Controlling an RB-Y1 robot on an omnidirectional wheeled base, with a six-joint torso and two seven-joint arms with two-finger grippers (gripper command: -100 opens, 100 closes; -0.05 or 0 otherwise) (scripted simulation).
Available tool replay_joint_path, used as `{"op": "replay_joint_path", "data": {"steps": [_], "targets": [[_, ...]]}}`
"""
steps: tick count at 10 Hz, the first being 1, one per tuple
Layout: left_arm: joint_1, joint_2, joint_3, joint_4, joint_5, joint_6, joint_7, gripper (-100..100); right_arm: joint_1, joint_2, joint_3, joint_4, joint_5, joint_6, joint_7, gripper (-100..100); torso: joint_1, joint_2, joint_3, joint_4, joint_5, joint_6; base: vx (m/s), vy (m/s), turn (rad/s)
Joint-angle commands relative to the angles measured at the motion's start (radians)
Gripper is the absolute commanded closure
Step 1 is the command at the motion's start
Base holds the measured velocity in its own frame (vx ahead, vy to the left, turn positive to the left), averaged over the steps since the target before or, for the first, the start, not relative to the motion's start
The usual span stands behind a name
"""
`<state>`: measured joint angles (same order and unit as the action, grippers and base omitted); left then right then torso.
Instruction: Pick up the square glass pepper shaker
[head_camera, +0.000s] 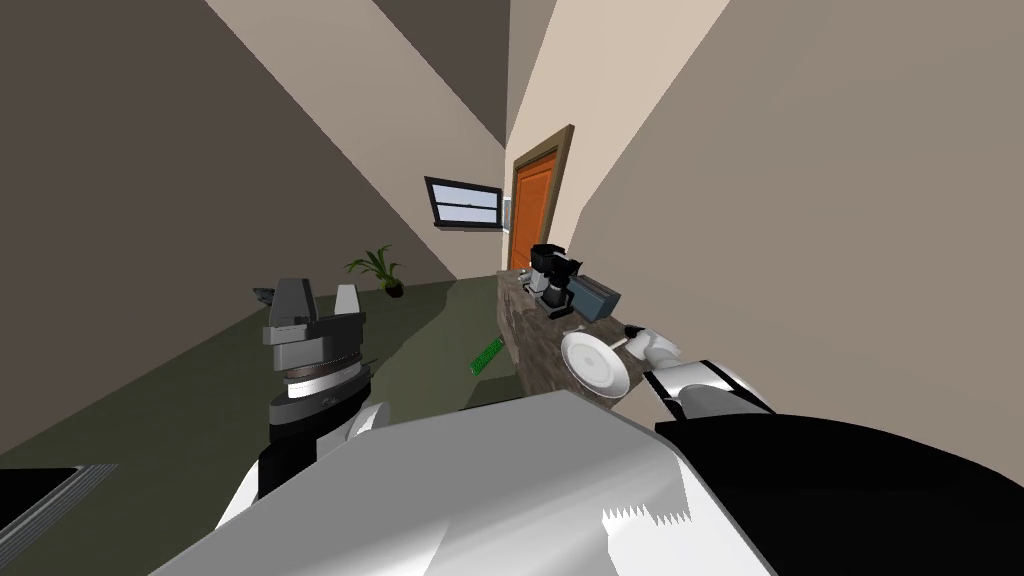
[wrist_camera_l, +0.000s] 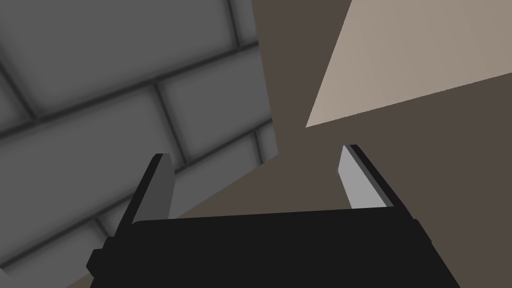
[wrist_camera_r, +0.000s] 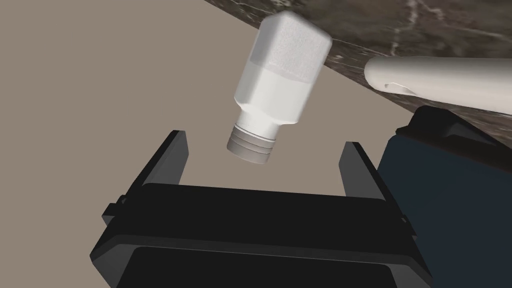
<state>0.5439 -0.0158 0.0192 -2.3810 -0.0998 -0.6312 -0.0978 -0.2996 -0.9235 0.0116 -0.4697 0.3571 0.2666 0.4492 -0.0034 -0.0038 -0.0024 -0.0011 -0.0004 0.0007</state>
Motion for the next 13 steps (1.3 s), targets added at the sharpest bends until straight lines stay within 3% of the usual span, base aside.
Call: {"op": "replay_joint_path", "data": {"steps": [1, 2, 3, 4, 5, 7, 9, 10, 11, 12, 13], "targets": [[0.0, 0.0, 0.0, 0.0, 0.0, 0.0, 0.0, 0, -0.003, 0.011, -0.002, 0.028, 0.004, 0.01, 0.008, -100, 0.0, 0.0, 0.0, 0.0, 0.0, 0.0, 0.084, -0.042, -0.019], [0.0, 0.0, 0.0, 0.0, 0.0, 0.0, 0.0, 0, -0.015, 0.012, -0.008, 0.04, 0.03, -0.006, -0.008, -100, -0.001, 0.0, 0.0, 0.0, 0.0, 0.0, 0.037, -0.018, 0.0], [0.0, 0.0, 0.0, 0.0, 0.0, 0.0, 0.0, 0, -0.016, 0.014, -0.009, 0.045, 0.035, -0.007, -0.01, 0, 0.0, 0.003, 0.001, 0.0, 0.0, 0.0, 0.007, -0.003, 0.002], [0.0, 0.0, 0.0, 0.0, 0.0, 0.0, 0.0, 0, 0.024, 0.008, -0.042, 0.045, 0.022, -0.036, 0.005, -100, 0.001, 0.005, 0.003, 0.001, 0.0, 0.0, 0.06, 0.009, 0.044], [0.0, 0.0, 0.0, 0.0, 0.0, 0.0, 0.0, 0, 0.061, 0.002, -0.075, 0.046, 0.01, -0.064, 0.02, -100, 0.002, 0.003, 0.002, 0.001, 0.0, 0.0, 0.109, 0.01, 0.067], [0.0, 0.0, 0.0, 0.0, 0.0, 0.0, 0.0, 0, 0.064, 0.002, -0.075, 0.046, 0.02, -0.066, 0.02, -100, 0.003, 0.001, 0.0, 0.0, 0.001, 0.0, 0.065, 0.014, 0.017], [0.0, 0.0, 0.0, 0.0, 0.0, 0.0, 0.0, 0, 0.132, -0.009, -0.137, 0.047, -0.015, -0.125, 0.049, -100, 0.003, 0.002, 0.001, 0.001, 0.001, 0.0, 0.088, 0.023, 0.059], [0.0, 0.0, 0.0, 0.0, 0.0, 0.0, 0.0, 0, 0.139, -0.009, -0.142, 0.047, -0.015, -0.125, 0.049, -100, 0.003, 0.0, 0.0, 0.0, 0.001, 0.0, 0.091, 0.015, 0.023], [0.0, 0.0, 0.0, 0.0, 0.0, 0.0, 0.0, 0, 0.184, -0.014, -0.169, 0.047, -0.027, -0.155, 0.064, -100, 0.003, 0.001, 0.0, 0.0, 0.001, 0.0, 0.076, 0.019, 0.03], [0.0, 0.0, 0.0, 0.0, 0.0, 0.0, 0.0, 0, 0.184, -0.014, -0.175, 0.047, -0.027, -0.155, 0.064, -100, 0.003, 0.001, 0.001, 0.0, 0.001, 0.0, 0.062, 0.015, 0.021], [0.0, 0.0, 0.0, 0.0, 0.0, 0.0, 0.0, 0, 0.214, -0.02, -0.208, 0.048, -0.039, -0.184, 0.079, -100, 0.003, 0.002, 0.001, 0.0, 0.001, 0.0, 0.081, 0.011, 0.055]]}}
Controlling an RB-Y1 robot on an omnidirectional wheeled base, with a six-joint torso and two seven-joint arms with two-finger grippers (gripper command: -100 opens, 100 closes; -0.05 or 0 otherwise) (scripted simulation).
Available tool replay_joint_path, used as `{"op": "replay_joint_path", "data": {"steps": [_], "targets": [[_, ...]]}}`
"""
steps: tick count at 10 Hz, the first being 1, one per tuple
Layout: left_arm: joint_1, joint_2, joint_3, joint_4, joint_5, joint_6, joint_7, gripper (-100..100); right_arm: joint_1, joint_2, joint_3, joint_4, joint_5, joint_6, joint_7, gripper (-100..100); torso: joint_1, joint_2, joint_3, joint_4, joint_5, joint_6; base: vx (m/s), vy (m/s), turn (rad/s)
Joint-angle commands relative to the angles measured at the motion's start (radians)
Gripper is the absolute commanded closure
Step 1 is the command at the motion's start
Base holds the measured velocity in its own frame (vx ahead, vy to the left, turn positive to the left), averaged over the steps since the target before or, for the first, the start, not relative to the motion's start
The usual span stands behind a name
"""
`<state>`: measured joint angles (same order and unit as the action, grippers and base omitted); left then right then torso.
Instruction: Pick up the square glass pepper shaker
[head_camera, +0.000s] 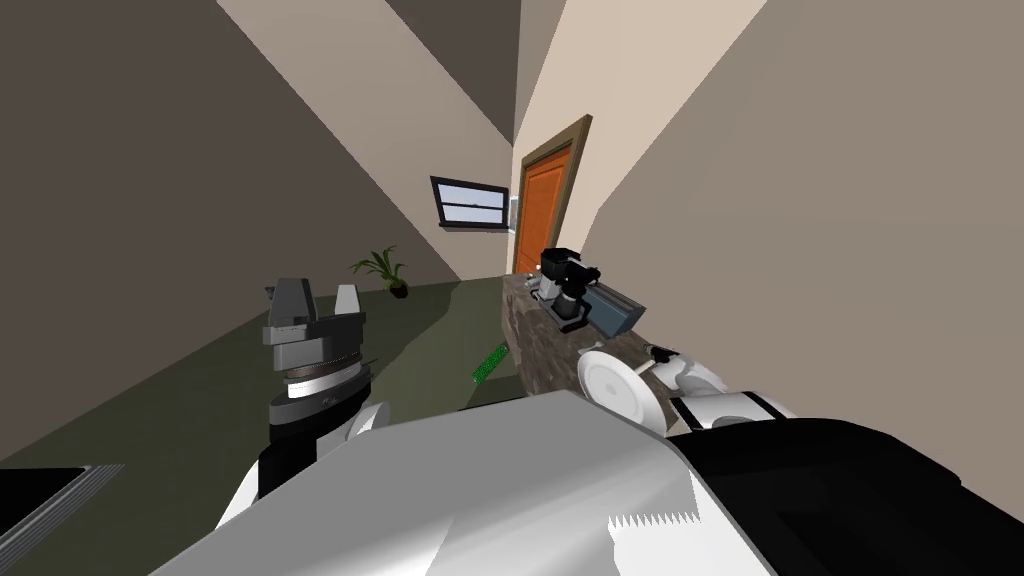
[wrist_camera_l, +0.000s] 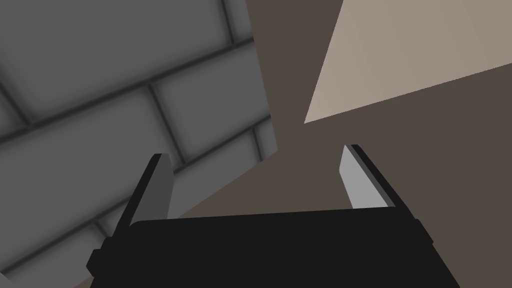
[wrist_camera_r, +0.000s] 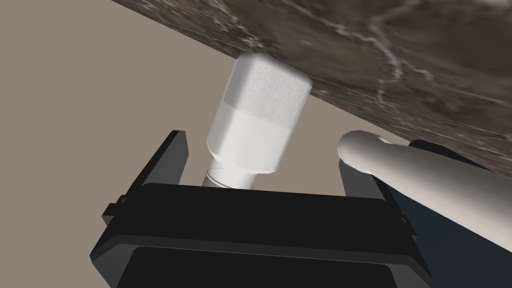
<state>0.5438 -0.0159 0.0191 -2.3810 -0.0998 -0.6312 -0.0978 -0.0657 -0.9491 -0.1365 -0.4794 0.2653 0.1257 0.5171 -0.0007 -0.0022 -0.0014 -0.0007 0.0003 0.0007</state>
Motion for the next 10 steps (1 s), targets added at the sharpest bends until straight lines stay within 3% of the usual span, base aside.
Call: {"op": "replay_joint_path", "data": {"steps": [1, 2, 4, 5, 6, 8, 9, 10], "targets": [[0.0, 0.0, 0.0, 0.0, 0.0, 0.0, 0.0, 0, -0.01, 0.006, -0.05, 0.05, 0.05, -0.043, 0.011, -100, 0.0, 0.0, 0.0, 0.0, 0.0, 0.0, 0.063, 0.008, 0.02], [0.0, 0.0, 0.0, 0.0, 0.0, 0.0, 0.0, 0, -0.01, 0.006, -0.06, 0.058, 0.053, -0.043, 0.011, -100, 0.0, 0.0, 0.0, 0.0, 0.0, 0.0, 0.024, 0.005, -0.004], [0.0, 0.0, 0.0, 0.0, 0.0, 0.0, 0.0, 0, 0.055, -0.006, -0.124, 0.059, 0.028, -0.102, 0.041, -100, 0.0, 0.001, 0.001, 0.0, 0.0, 0.0, 0.077, 0.021, 0.06], [0.0, 0.0, 0.0, 0.0, 0.0, 0.0, 0.0, 0, 0.067, -0.006, -0.127, 0.059, 0.028, -0.102, 0.041, -100, 0.001, -0.001, 0.0, 0.0, 0.0, 0.0, 0.085, 0.015, 0.024], [0.0, 0.0, 0.0, 0.0, 0.0, 0.0, 0.0, 0, 0.102, -0.011, -0.152, 0.06, 0.016, -0.132, 0.055, -100, 0.0, 0.0, 0.0, 0.0, 0.0, 0.0, 0.088, 0.003, 0.039], [0.0, 0.0, 0.0, 0.0, 0.0, 0.0, 0.0, 0, 0.111, -0.011, -0.16, 0.06, 0.016, -0.132, 0.055, -100, 0.0, 0.0, 0.0, 0.0, 0.0, 0.0, 0.052, 0.008, 0.01], [0.0, 0.0, 0.0, 0.0, 0.0, 0.0, 0.0, 0, 0.147, -0.017, -0.194, 0.06, 0.004, -0.161, 0.07, -100, 0.0, 0.002, 0.001, 0.0, 0.0, 0.0, 0.057, 0.01, 0.041], [0.0, 0.0, 0.0, 0.0, 0.0, 0.0, 0.0, 0, 0.15, -0.017, -0.194, 0.06, 0.004, -0.161, 0.07, -100, 0.0, 0.001, 0.001, 0.0, 0.0, 0.0, 0.063, 0.011, 0.026]]}}
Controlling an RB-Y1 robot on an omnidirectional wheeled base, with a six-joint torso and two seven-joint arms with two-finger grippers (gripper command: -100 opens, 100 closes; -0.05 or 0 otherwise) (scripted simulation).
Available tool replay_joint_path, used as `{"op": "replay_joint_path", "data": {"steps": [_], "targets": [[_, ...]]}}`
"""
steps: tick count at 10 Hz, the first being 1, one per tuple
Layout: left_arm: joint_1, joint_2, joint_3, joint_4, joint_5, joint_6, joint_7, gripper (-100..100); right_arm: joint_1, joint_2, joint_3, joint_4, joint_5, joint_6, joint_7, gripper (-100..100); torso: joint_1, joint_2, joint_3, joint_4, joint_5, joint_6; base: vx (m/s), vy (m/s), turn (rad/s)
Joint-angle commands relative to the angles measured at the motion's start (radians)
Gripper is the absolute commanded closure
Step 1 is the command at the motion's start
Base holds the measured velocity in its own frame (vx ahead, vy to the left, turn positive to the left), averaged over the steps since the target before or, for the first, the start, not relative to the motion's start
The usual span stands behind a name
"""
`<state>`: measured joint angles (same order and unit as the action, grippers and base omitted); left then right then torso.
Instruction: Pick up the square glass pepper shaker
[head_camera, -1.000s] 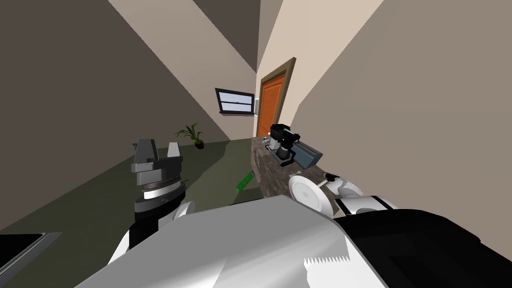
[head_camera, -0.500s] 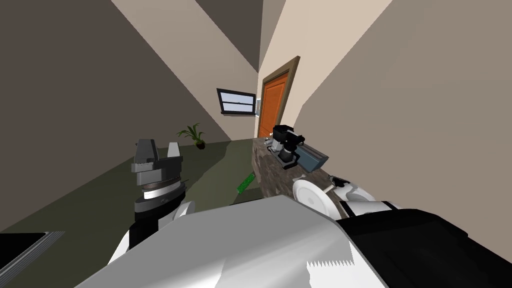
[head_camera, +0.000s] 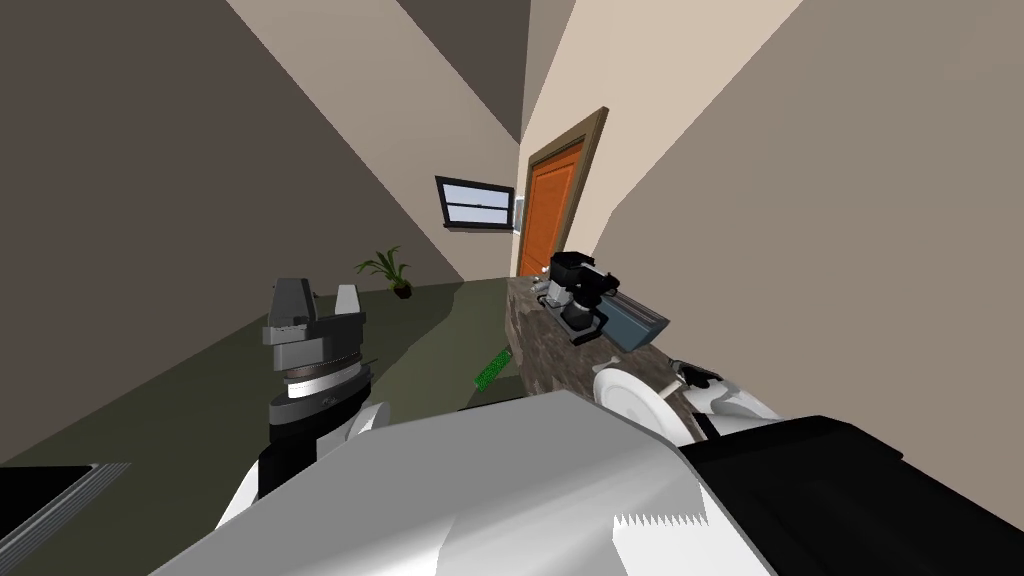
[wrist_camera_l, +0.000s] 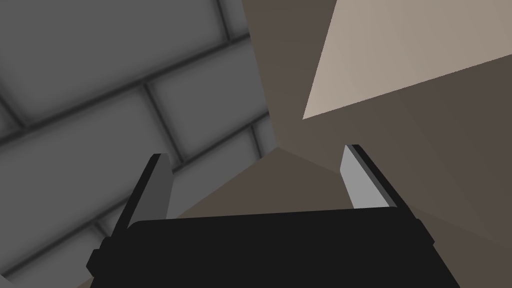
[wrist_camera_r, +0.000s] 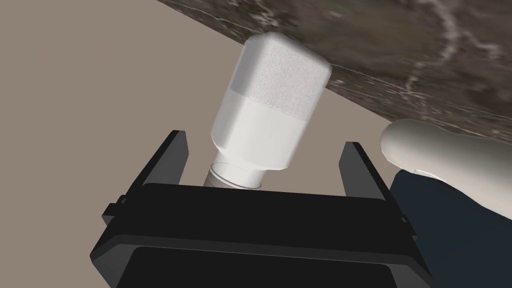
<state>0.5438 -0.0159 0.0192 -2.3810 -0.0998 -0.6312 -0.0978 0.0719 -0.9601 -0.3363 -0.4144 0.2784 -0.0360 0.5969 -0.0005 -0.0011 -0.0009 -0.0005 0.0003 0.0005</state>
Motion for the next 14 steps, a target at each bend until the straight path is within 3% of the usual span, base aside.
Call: {"op": "replay_joint_path", "data": {"steps": [1, 2, 6, 7, 8, 9, 11, 12, 13, 14], "targets": [[0.0, 0.0, 0.0, 0.0, 0.0, 0.0, 0.0, 0, 0.0, 0.0, 0.0, 0.0, 0.0, 0.0, 0.0, -100, 0.0, 0.0, 0.0, 0.0, 0.0, 0.0, 0.024, 0.004, -0.001], [0.0, 0.0, 0.0, 0.0, 0.0, 0.0, 0.0, 0, 0.004, 0.0, 0.002, -0.007, -0.003, 0.004, -0.004, 100, 0.0, 0.001, 0.001, 0.0, 0.0, 0.0, 0.004, -0.002, -0.015], [0.0, 0.0, 0.0, 0.0, 0.0, 0.0, 0.0, 0, 0.004, -0.003, 0.0, -0.006, -0.003, 0.005, -0.005, 100, -0.002, 0.001, 0.0, -0.001, -0.003, -0.003, 0.0, -0.001, -0.004], [0.0, 0.0, 0.0, 0.0, 0.0, 0.0, 0.0, 0, 0.004, -0.003, 0.0, -0.006, -0.003, 0.005, -0.005, 0, -0.002, 0.001, 0.0, -0.001, -0.003, -0.003, 0.0, 0.0, 0.0], [0.0, 0.0, 0.0, 0.0, 0.0, 0.0, 0.0, 0, -0.027, 0.0, 0.04, -0.005, 0.003, 0.03, -0.024, 100, -0.002, 0.001, 0.0, -0.001, -0.003, -0.003, -0.048, -0.012, -0.035], [0.0, 0.0, 0.0, 0.0, 0.0, 0.0, 0.0, 0, -0.058, 0.005, 0.072, -0.006, 0.015, 0.059, -0.039, 100, -0.002, 0.003, 0.001, 0.0, -0.005, -0.003, -0.107, -0.026, -0.062], [0.0, 0.0, 0.0, 0.0, 0.0, 0.0, 0.0, 0, -0.067, 0.005, 0.073, -0.006, 0.015, 0.059, -0.039, 100, -0.004, 0.007, 0.003, -0.001, -0.011, -0.002, -0.081, -0.009, -0.002], [0.0, 0.0, 0.0, 0.0, 0.0, 0.0, 0.0, 0, -0.107, 0.011, 0.106, -0.007, 0.027, 0.089, -0.054, 100, -0.004, 0.005, 0.002, -0.001, -0.011, -0.002, -0.067, -0.012, -0.064], [0.0, 0.0, 0.0, 0.0, 0.0, 0.0, 0.0, 0, -0.083, 0.011, 0.106, -0.044, 0.027, 0.089, -0.054, 100, -0.005, 0.005, 0.002, -0.002, -0.013, -0.002, -0.059, -0.005, -0.016], [0.0, 0.0, 0.0, 0.0, 0.0, 0.0, 0.0, 0, -0.107, 0.011, 0.106, -0.016, 0.027, 0.089, -0.054, 100, -0.005, 0.004, 0.001, -0.002, -0.014, -0.002, -0.024, 0.003, -0.002]]}}
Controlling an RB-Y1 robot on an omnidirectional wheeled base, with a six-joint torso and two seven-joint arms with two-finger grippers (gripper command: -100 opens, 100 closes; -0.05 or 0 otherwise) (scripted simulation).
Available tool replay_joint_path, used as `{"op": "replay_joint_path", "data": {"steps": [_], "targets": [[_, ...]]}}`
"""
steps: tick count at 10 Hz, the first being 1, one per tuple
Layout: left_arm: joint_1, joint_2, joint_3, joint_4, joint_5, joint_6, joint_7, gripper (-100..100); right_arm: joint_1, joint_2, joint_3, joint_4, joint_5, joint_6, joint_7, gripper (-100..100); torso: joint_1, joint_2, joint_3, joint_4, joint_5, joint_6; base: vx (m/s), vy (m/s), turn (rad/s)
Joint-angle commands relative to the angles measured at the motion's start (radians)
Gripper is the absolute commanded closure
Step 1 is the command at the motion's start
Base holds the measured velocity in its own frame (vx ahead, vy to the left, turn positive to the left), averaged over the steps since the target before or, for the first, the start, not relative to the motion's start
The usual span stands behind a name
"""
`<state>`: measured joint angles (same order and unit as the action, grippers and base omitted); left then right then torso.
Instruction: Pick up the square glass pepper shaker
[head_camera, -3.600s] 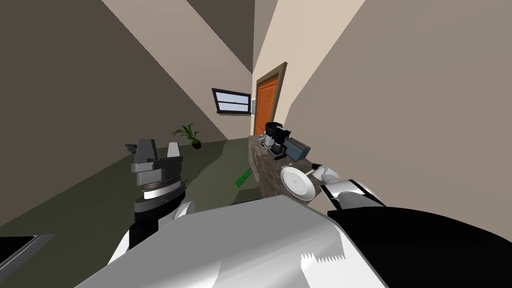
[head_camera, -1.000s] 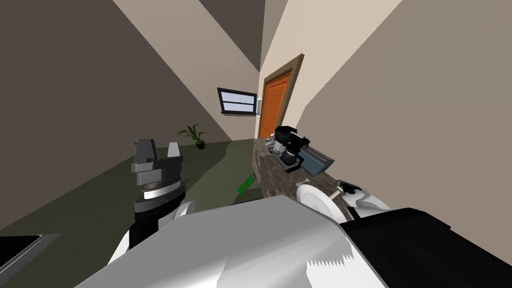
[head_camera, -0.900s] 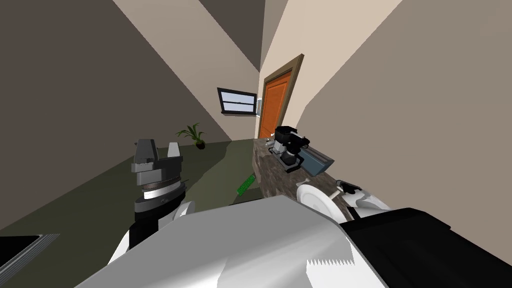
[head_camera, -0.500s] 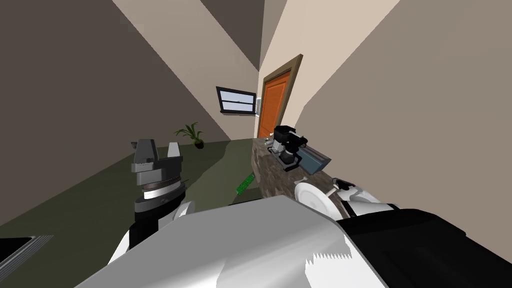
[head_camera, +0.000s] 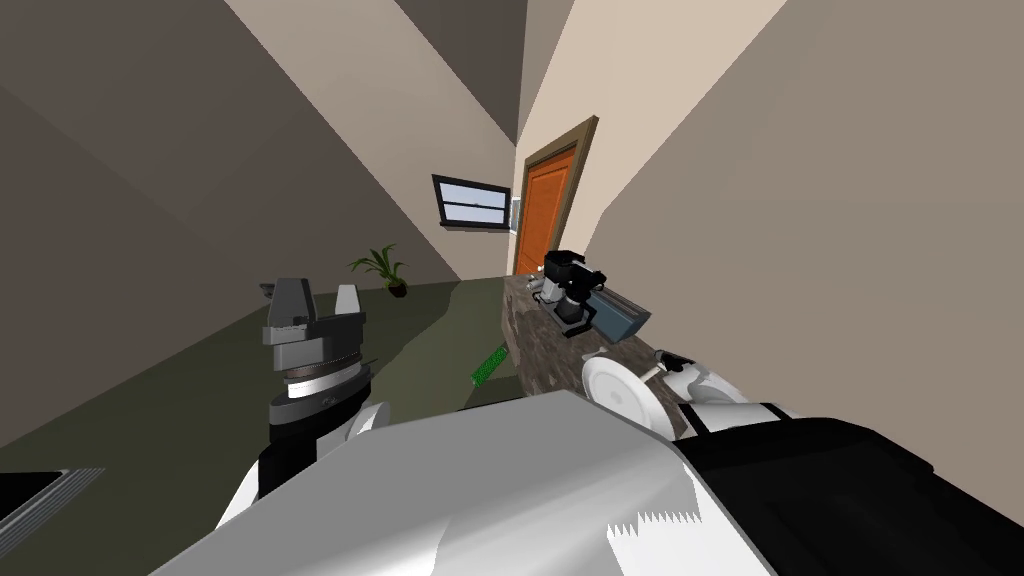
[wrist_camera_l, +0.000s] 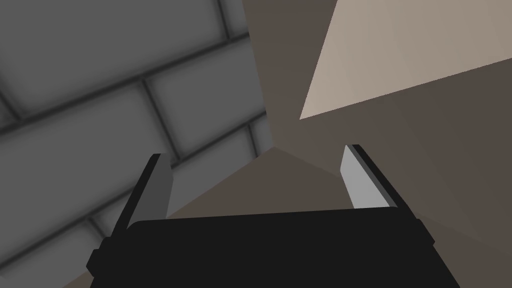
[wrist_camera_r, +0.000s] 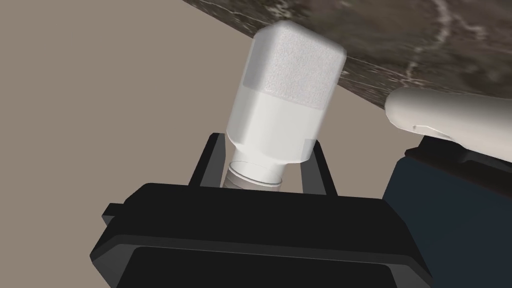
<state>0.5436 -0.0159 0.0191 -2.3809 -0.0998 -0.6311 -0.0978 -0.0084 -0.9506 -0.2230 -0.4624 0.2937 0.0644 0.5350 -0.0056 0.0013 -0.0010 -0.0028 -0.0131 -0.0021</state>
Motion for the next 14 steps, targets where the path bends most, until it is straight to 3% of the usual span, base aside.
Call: {"op": "replay_joint_path", "data": {"steps": [1, 3, 4, 6, 7, 9, 10, 11, 12, 14], "targets": [[0.0, 0.0, 0.0, 0.0, 0.0, 0.0, 0.0, 0, -0.027, 0.001, -0.007, 0.041, 0.012, -0.012, 0.008, 100, 0.0, 0.0, 0.0, 0.0, 0.0, 0.0, 0.0, 0.0, 0.0], [0.0, 0.0, 0.0, 0.0, 0.0, 0.0, 0.0, 0, -0.099, 0.013, 0.059, 0.04, 0.036, 0.048, -0.022, 100, 0.0, 0.0, 0.0, 0.0, -0.001, 0.0, -0.083, -0.009, -0.066], [0.0, 0.0, 0.0, 0.0, 0.0, 0.0, 0.0, 0, -0.107, 0.013, 0.059, 0.04, 0.036, 0.048, -0.022, 100, -0.001, 0.003, 0.001, 0.0, -0.001, 0.0, -0.095, -0.023, -0.008], [0.0, 0.0, 0.0, 0.0, 0.0, 0.0, 0.0, 0, -0.171, 0.024, 0.126, 0.039, 0.061, 0.107, -0.051, 100, -0.002, 0.002, 0.001, 0.0, -0.002, 0.0, -0.091, -0.018, -0.055], [0.0, 0.0, 0.0, 0.0, 0.0, 0.0, 0.0, 0, -0.163, 0.024, 0.126, 0.024, 0.036, 0.107, -0.051, 100, -0.002, 0.004, 0.002, 0.0, -0.003, 0.001, -0.092, -0.017, -0.011], [0.0, 0.0, 0.0, 0.0, 0.0, 0.0, 0.0, 0, -0.187, 0.024, 0.126, 0.038, 0.06, 0.107, -0.051, 100, -0.002, 0.001, 0.0, -0.001, -0.003, 0.001, -0.024, -0.008, -0.007], [0.0, 0.0, 0.0, 0.0, 0.0, 0.0, 0.0, 0, -0.222, 0.029, 0.159, 0.038, 0.073, 0.136, -0.066, 100, -0.002, -0.001, -0.001, -0.002, -0.002, 0.001, -0.045, -0.006, -0.05], [0.0, 0.0, 0.0, 0.0, 0.0, 0.0, 0.0, 0, -0.227, 0.029, 0.159, 0.038, 0.073, 0.136, -0.066, 100, -0.001, 0.0, -0.001, -0.002, -0.002, 0.001, -0.055, -0.014, -0.013], [0.0, 0.0, 0.0, 0.0, 0.0, 0.0, 0.0, 0, -0.265, 0.035, 0.193, 0.038, 0.085, 0.166, -0.081, 100, -0.002, 0.0, -0.001, -0.002, -0.002, 0.001, -0.076, -0.018, -0.051], [0.0, 0.0, 0.0, 0.0, 0.0, 0.0, 0.0, 0, -0.267, 0.035, 0.193, 0.038, 0.085, 0.166, -0.081, 100, -0.001, 0.001, 0.0, -0.002, -0.002, 0.001, -0.051, -0.009, -0.007]]}}
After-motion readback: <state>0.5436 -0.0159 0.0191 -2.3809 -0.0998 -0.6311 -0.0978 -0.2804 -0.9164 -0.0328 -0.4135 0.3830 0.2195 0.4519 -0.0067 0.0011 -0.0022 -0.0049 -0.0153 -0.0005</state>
